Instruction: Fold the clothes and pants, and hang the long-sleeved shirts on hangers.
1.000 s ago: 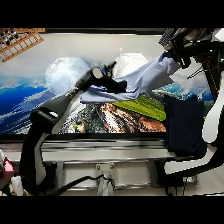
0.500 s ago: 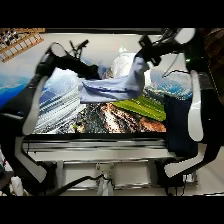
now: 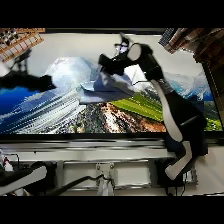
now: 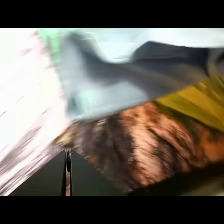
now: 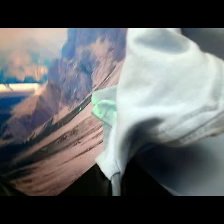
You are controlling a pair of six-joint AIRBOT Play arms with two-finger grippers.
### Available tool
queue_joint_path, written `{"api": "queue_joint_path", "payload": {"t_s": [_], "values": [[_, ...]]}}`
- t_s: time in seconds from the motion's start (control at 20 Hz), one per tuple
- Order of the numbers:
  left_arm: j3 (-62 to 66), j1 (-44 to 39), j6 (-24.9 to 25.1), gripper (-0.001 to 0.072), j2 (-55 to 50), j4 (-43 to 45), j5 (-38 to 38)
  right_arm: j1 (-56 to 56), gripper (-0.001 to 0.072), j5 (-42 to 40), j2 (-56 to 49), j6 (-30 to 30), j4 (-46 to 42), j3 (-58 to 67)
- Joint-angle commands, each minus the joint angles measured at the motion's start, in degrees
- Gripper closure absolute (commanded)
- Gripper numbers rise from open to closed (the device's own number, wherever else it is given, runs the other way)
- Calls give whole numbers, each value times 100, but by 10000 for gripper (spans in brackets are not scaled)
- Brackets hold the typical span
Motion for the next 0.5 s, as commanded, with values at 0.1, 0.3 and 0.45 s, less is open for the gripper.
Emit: {"api": "queue_joint_path", "payload": {"t_s": [0.1, 0.3, 0.45], "values": [[-1781, 1064, 116, 694, 1606, 70, 376, 957, 686, -573, -457, -531, 4, 11], [-1978, 1040, 103, 694, 1749, -424, 516, 1478, 276, -730, -793, -1029, 719, 11], [-1978, 1040, 101, 694, 1749, -656, 557, 1547, 279, -470, -629, -1615, 1368, 46]]}}
